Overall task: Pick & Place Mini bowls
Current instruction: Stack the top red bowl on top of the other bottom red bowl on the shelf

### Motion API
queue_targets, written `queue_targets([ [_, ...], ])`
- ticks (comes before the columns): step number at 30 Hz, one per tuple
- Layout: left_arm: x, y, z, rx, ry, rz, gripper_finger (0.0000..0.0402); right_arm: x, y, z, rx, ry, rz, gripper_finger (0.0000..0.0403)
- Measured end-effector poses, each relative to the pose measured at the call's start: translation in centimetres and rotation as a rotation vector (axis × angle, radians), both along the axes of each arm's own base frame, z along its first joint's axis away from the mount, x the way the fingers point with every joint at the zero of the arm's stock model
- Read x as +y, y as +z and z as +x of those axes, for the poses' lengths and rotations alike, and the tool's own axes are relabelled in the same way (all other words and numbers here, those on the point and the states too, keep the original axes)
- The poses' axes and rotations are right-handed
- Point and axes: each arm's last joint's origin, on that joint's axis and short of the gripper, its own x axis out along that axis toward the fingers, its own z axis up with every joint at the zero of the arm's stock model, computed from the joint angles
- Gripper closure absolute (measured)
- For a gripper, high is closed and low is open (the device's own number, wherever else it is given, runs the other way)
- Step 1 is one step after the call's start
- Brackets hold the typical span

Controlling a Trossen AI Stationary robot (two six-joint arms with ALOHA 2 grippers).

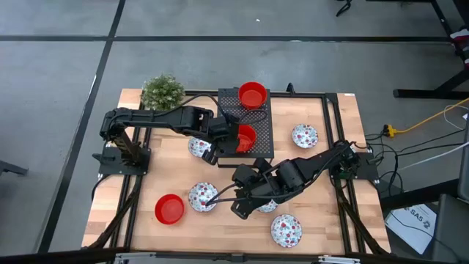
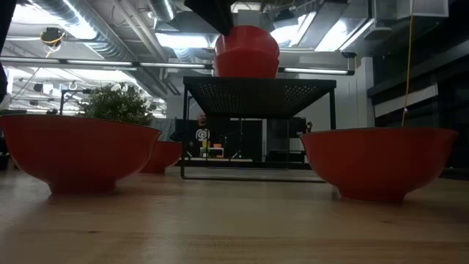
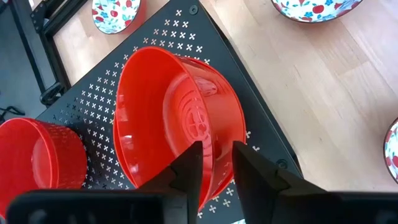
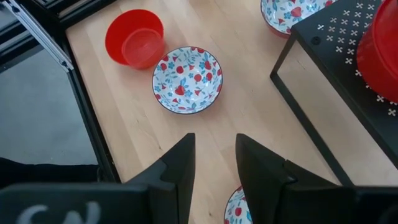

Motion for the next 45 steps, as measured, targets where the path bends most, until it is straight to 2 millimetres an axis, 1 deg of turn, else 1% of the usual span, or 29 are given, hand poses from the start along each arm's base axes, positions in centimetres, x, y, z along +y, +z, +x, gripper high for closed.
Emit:
queue_targets([
  [3,0.0,0.0,0.0,-0.001,0.007,-0.003,0.0308,0.0,0.0,0.0,0.001,0.004,-0.003,0.0287],
  [6,0.0,0.0,0.0,-0.002,0.015,0.004,0.0316,0.0,0.0,0.0,0.001,0.006,-0.005,0.0287],
  [9,0.1,0.0,0.0,-0.004,0.034,0.021,0.0342,0.0,0.0,0.0,0.003,0.019,-0.015,0.0287],
  [13,0.1,0.0,0.0,-0.004,0.036,0.021,0.0388,0.0,0.0,0.0,0.004,0.023,-0.019,0.0287],
  [14,0.1,0.0,0.0,-0.004,0.038,0.020,0.0394,0.0,0.0,0.0,0.004,0.024,-0.019,0.0287],
  [32,0.1,0.0,0.0,-0.004,0.021,-0.020,0.0399,0.0,0.0,0.0,0.004,0.025,-0.020,0.0287],
  [36,0.1,-0.1,-0.2,0.023,0.009,-0.013,0.0399,0.0,0.0,0.0,0.004,0.023,-0.019,0.0287],
  [42,0.1,-1.2,0.5,0.065,0.005,-0.005,0.0399,0.0,0.0,0.0,0.003,0.023,-0.019,0.0287],
  [45,0.2,-1.8,0.9,0.087,0.021,0.039,0.0399,0.0,0.0,0.0,0.003,0.024,-0.019,0.0287],
])
